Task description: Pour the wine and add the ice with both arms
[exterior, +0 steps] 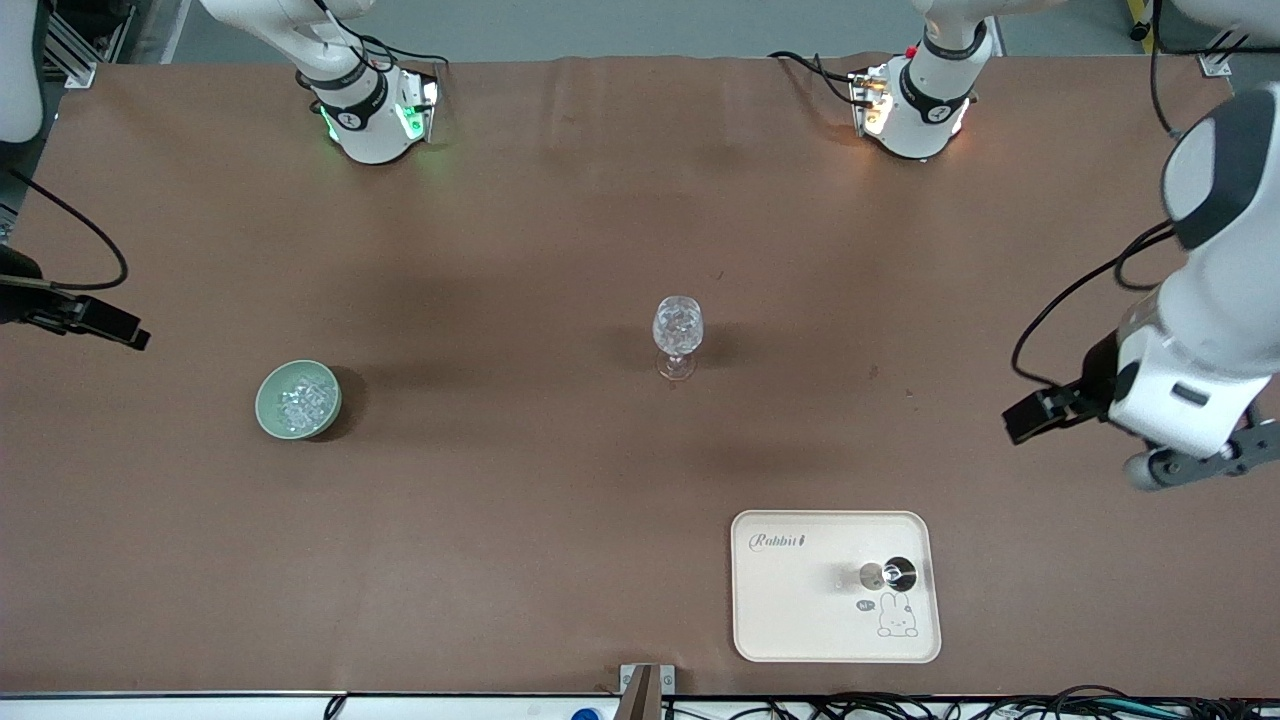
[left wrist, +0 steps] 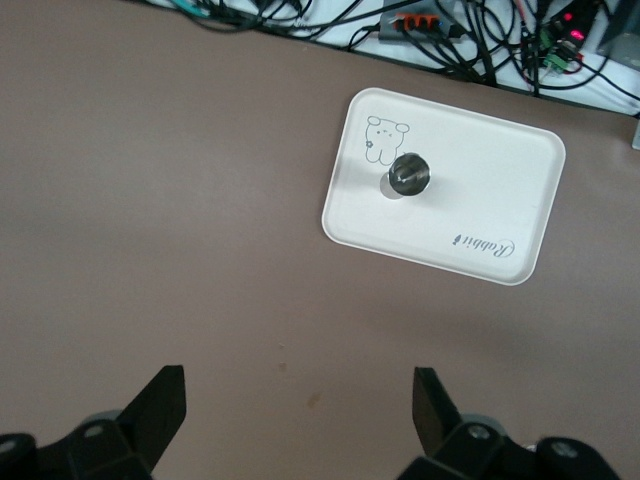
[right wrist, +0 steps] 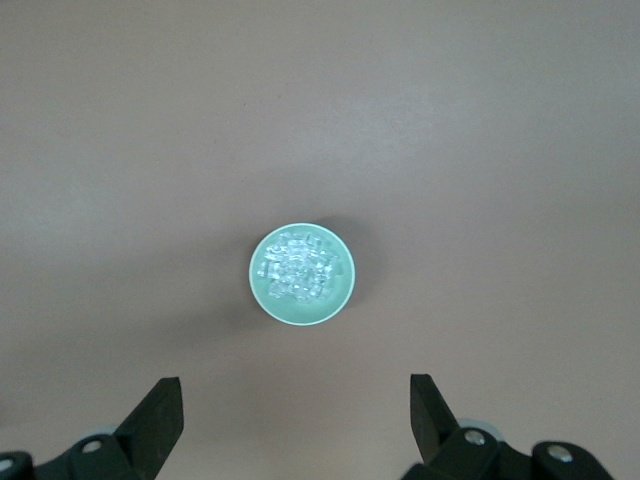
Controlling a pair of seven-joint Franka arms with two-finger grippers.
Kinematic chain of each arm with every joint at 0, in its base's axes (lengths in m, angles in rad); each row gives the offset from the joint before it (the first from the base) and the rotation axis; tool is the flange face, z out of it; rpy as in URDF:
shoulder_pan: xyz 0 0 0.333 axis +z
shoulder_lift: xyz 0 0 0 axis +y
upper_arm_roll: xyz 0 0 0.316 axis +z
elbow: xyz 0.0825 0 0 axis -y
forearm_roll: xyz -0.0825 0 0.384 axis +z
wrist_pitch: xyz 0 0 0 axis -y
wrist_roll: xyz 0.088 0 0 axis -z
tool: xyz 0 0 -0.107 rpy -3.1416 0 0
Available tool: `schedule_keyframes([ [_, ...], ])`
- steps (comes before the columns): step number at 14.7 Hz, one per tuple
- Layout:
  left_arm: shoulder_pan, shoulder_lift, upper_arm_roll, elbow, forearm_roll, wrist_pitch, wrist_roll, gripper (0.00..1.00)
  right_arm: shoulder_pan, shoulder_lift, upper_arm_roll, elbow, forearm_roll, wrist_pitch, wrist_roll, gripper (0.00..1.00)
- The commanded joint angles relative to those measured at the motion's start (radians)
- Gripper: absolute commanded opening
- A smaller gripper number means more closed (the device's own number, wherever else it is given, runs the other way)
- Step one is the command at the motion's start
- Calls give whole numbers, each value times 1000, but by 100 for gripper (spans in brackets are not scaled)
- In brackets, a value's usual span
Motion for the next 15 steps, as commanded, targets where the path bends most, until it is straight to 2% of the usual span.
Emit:
schedule_keyframes([
  [1,5,-66,4,-29,13,-58,76,100,-43,-53,23,-53,-4,11,-90,100],
  [3,8,-104,4,-31,1,-99,111,100,-54,-64,21,-44,-6,-16,-118,100],
  [6,4,-211,13,-104,-28,-173,162,100,-57,-78,20,13,-29,-107,-119,100],
  [10,-22,-395,152,-307,-201,-155,220,100,-63,-75,21,116,-30,-217,-118,100],
  [15,-130,-560,294,-511,-208,-83,328,100,-78,-147,49,104,-27,-280,-121,100],
])
